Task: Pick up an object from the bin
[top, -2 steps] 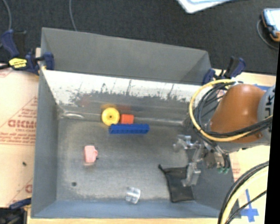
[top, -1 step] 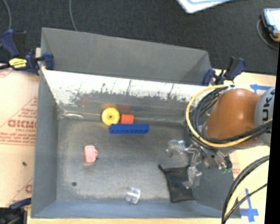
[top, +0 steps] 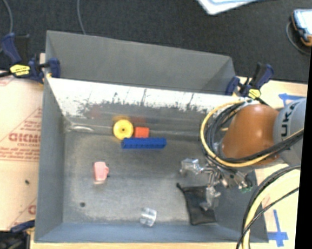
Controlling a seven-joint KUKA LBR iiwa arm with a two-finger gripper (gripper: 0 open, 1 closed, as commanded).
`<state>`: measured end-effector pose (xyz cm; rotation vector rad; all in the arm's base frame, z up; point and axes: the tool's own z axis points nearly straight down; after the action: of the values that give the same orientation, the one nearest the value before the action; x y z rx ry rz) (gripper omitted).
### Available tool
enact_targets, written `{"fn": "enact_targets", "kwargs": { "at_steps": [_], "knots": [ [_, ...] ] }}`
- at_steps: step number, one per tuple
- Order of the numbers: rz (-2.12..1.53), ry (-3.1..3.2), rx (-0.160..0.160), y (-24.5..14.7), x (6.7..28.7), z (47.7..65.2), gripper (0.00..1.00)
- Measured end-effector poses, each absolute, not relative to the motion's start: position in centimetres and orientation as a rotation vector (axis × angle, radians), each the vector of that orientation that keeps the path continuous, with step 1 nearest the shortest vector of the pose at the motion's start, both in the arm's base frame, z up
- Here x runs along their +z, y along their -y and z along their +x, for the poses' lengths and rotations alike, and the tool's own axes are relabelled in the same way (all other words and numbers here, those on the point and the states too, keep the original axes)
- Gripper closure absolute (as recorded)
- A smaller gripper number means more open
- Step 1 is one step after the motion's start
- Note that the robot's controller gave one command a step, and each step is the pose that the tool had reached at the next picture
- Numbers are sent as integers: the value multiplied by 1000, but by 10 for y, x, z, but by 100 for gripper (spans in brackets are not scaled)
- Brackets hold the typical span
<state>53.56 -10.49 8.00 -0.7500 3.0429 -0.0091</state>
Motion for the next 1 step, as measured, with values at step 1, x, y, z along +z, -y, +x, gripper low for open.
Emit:
{"fn": "enact_targets", "kwargs": {
  "at_steps": [1],
  "knots": [
    [-779,-3034,-10,105,69,537,0]
  ]
}}
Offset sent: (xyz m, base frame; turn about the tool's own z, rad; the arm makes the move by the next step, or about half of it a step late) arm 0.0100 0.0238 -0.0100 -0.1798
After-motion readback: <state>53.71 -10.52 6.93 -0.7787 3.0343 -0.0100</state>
